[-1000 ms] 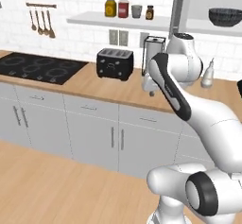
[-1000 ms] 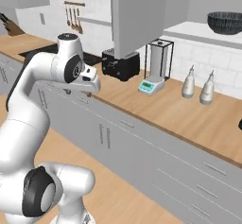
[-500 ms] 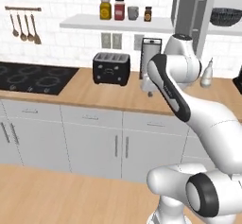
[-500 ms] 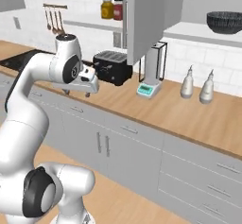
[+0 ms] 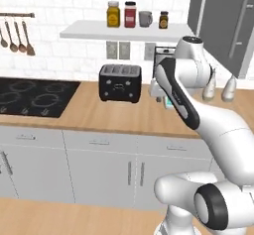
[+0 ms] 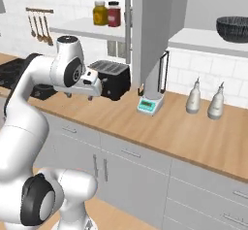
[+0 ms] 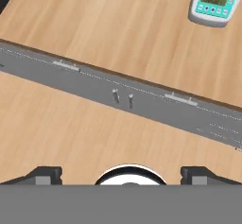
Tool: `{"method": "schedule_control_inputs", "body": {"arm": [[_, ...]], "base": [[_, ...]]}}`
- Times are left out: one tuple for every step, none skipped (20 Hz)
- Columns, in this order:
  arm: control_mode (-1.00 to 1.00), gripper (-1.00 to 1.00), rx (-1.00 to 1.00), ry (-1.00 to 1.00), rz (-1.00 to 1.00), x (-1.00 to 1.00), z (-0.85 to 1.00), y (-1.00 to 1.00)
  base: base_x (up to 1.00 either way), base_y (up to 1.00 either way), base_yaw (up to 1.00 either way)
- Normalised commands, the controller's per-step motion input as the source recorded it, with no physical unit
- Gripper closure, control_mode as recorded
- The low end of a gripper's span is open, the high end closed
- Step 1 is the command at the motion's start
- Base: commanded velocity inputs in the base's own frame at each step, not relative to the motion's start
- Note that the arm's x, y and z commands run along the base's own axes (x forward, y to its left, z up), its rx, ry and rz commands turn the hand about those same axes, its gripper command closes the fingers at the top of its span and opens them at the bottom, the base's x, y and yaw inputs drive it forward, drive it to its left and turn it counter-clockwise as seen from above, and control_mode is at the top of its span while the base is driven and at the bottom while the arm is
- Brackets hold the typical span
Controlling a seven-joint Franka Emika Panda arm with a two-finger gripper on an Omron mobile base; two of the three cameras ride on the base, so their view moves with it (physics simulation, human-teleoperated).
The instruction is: Gather all objects into one cabinet and sort the glasses and bowls to opposite sides.
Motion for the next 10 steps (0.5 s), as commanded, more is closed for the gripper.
{"method": "schedule_control_inputs", "body": {"arm": [[1.00,-1.00,0.00,0.00,0.00,0.00,0.00,0.00],[1.00,-1.00,0.00,0.00,0.00,0.00,0.00,0.00],[1.00,-1.00,0.00,0.00,0.00,0.00,0.00,0.00],[1.00,-1.00,0.00,0.00,0.00,0.00,0.00,0.00],[1.00,-1.00,0.00,0.00,0.00,0.00,0.00,0.00],[1.00,-1.00,0.00,0.00,0.00,0.00,0.00,0.00],[1.00,-1.00,0.00,0.00,0.00,0.00,0.00,0.00],[1.00,-1.00,0.00,0.00,0.00,0.00,0.00,0.00],[1.00,-1.00,0.00,0.00,0.00,0.00,0.00,0.00],[1.00,-1.00,0.00,0.00,0.00,0.00,0.00,0.00]], "base": [[1.00,0.00,-0.13],[1.00,0.00,-0.11],[1.00,0.00,-0.10],[1.00,0.00,-0.11],[1.00,0.00,-0.11],[1.00,0.00,-0.12],[1.00,0.00,-0.13],[1.00,0.00,-0.13],[0.89,0.00,-0.13],[0.61,0.01,-0.12]]}}
